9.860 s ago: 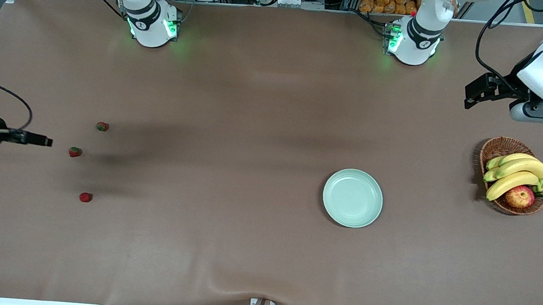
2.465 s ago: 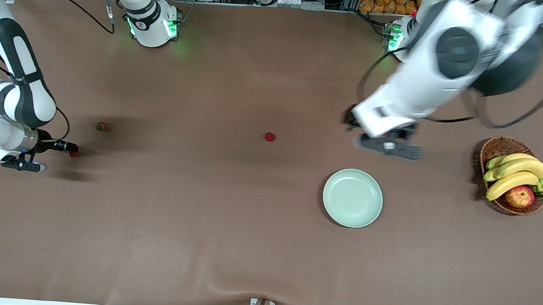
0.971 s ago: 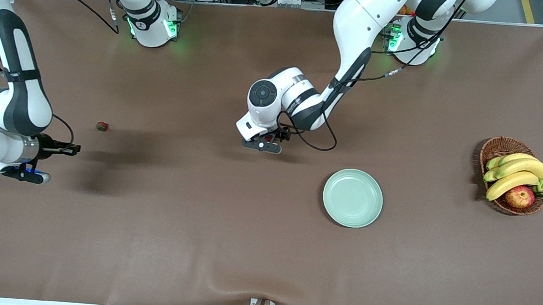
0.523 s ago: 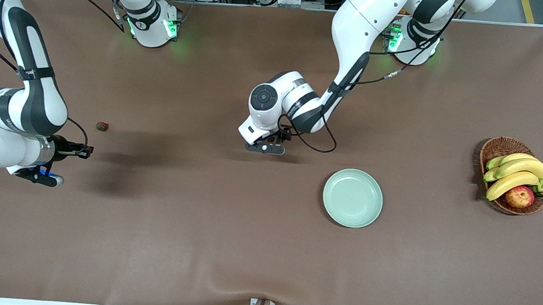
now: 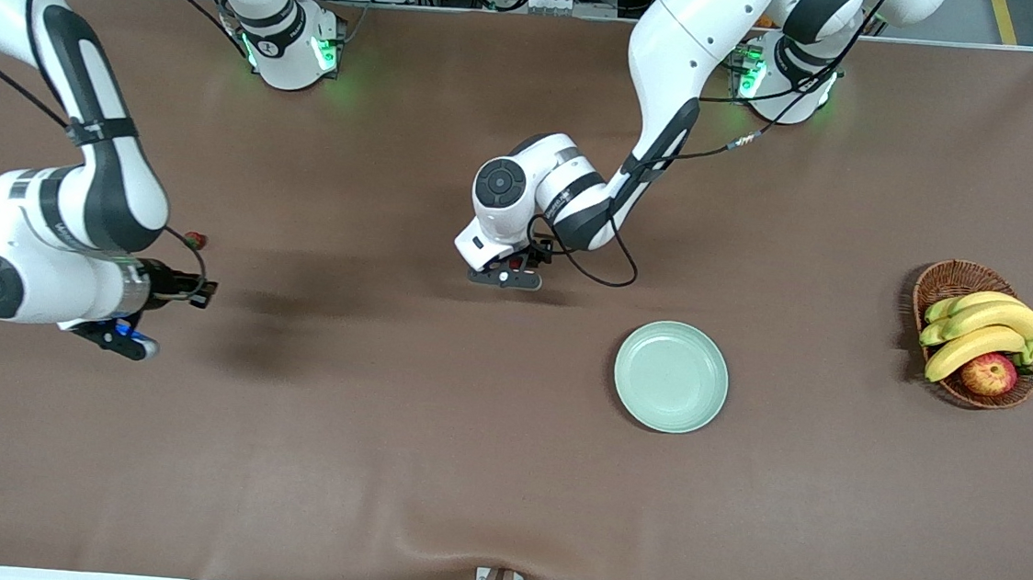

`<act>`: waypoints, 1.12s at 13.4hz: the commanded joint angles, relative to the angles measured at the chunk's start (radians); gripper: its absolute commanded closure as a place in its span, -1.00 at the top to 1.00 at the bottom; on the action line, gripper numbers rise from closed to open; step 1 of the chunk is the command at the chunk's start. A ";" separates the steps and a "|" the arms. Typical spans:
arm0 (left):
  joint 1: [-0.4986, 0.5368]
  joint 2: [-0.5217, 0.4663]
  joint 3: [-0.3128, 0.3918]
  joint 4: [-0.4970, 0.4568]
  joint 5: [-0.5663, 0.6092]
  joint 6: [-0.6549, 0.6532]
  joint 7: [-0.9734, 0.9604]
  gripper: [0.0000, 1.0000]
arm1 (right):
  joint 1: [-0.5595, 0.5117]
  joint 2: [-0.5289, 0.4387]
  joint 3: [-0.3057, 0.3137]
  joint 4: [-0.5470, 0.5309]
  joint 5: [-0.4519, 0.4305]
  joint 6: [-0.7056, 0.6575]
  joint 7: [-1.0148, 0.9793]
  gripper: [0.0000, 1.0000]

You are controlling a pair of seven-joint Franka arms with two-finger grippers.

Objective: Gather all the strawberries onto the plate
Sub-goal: 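Open the left gripper over the plate while the right gripper grasps a strawberry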

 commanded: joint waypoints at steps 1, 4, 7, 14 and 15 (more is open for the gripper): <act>-0.010 -0.015 0.004 -0.012 0.028 -0.007 -0.032 0.21 | -0.002 -0.017 0.044 -0.014 0.011 -0.007 0.087 -1.00; -0.008 -0.024 0.003 -0.009 0.028 -0.024 -0.031 0.20 | 0.009 -0.012 0.048 -0.013 0.091 0.007 0.114 -1.00; -0.008 -0.028 0.003 -0.009 0.030 -0.024 -0.032 -0.53 | 0.033 -0.014 0.048 -0.013 0.113 0.015 0.144 -1.00; 0.082 -0.168 0.011 -0.003 0.024 -0.111 -0.058 -1.00 | 0.194 -0.014 0.049 -0.006 0.212 0.087 0.398 -1.00; 0.134 -0.205 0.011 -0.004 0.024 -0.157 -0.057 -1.00 | 0.238 -0.012 0.048 -0.008 0.226 0.113 0.454 -1.00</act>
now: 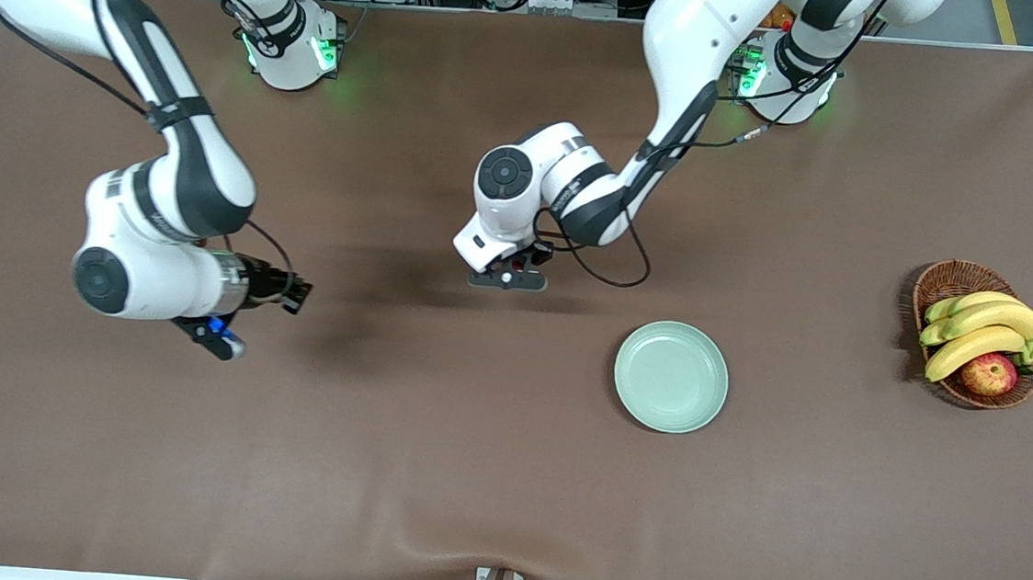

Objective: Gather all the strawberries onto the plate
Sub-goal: 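Open the left gripper over the plate while the right gripper grasps a strawberry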

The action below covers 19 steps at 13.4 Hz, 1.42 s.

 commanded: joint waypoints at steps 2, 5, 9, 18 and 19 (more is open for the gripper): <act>0.219 -0.150 -0.008 -0.029 0.025 -0.119 -0.020 -1.00 | 0.159 -0.006 -0.009 -0.004 0.036 0.094 0.228 -1.00; 0.401 -0.165 -0.009 -0.035 0.029 -0.123 0.000 -1.00 | 0.285 0.027 -0.010 -0.006 0.036 0.209 0.398 -1.00; 0.489 -0.092 -0.008 -0.043 0.046 -0.038 0.042 -1.00 | 0.431 0.118 -0.016 -0.007 0.026 0.369 0.582 -1.00; 0.483 0.052 -0.008 -0.038 0.066 0.189 0.051 1.00 | 0.604 0.224 -0.114 0.006 0.018 0.499 0.629 -0.73; 0.482 0.048 -0.008 -0.040 0.074 0.188 0.043 1.00 | 0.604 0.225 -0.114 0.011 0.019 0.499 0.629 -0.29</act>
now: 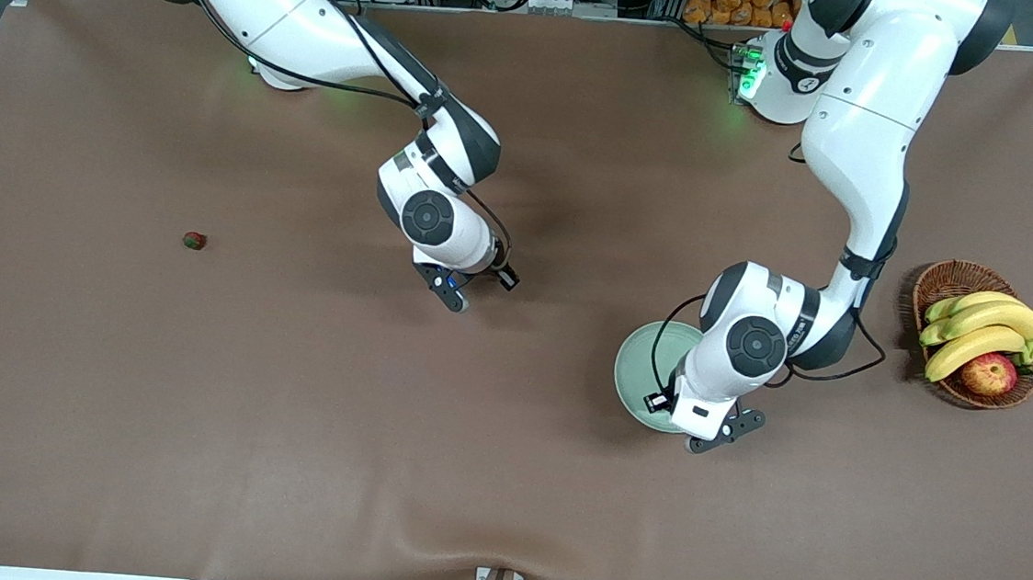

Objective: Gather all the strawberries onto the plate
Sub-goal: 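Open the left gripper over the plate while the right gripper grasps a strawberry, then set the strawberry mid-table with the right gripper while the left gripper returns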

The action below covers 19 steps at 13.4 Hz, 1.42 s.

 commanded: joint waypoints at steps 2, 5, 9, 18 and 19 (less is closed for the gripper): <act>-0.005 -0.025 -0.008 0.007 0.039 -0.009 -0.018 1.00 | 0.022 0.014 -0.015 0.027 -0.004 0.002 0.021 0.04; -0.011 -0.077 -0.012 0.010 0.039 -0.078 -0.020 1.00 | 0.008 0.006 -0.019 0.061 -0.004 -0.029 0.018 1.00; -0.017 -0.097 -0.044 0.014 0.033 -0.092 -0.059 1.00 | -0.021 -0.026 -0.068 0.201 -0.004 -0.284 0.015 1.00; -0.256 -0.072 -0.045 0.057 0.028 -0.085 -0.343 1.00 | -0.420 -0.155 -0.065 0.269 0.001 -0.697 -0.553 1.00; -0.294 -0.068 -0.045 0.057 0.030 -0.080 -0.343 1.00 | -0.458 -0.169 -0.068 0.263 -0.004 -0.723 -0.604 1.00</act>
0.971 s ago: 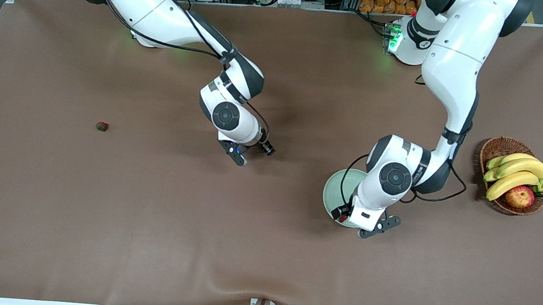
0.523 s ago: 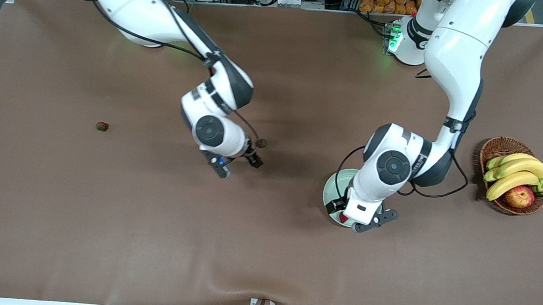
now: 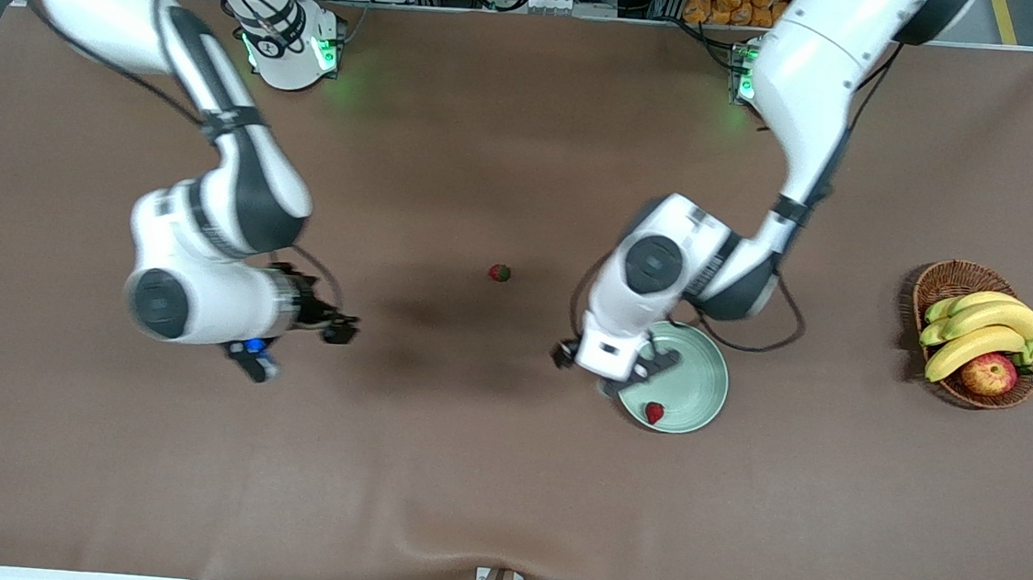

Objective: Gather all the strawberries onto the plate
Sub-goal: 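Set the strawberry mid-table with the right gripper while the left gripper returns, then grasp that strawberry with the left gripper while the right gripper grasps the last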

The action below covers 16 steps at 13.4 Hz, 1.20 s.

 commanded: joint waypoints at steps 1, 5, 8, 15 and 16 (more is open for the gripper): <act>-0.094 0.029 0.010 0.027 0.020 0.020 -0.031 1.00 | -0.099 -0.052 0.013 -0.035 -0.006 -0.062 -0.150 1.00; -0.192 0.101 0.017 0.039 0.026 0.136 -0.011 1.00 | -0.274 -0.165 0.014 -0.156 -0.081 -0.072 -0.500 1.00; -0.230 0.138 0.017 0.039 0.083 0.141 0.066 1.00 | -0.404 -0.210 0.014 -0.229 -0.102 -0.068 -0.748 1.00; -0.278 0.159 0.017 0.031 0.091 0.138 0.088 0.96 | -0.567 -0.281 0.014 -0.539 -0.167 0.256 -1.019 1.00; -0.281 0.159 0.017 0.031 0.091 0.138 0.088 0.88 | -0.567 -0.302 0.014 -0.624 -0.167 0.348 -1.019 1.00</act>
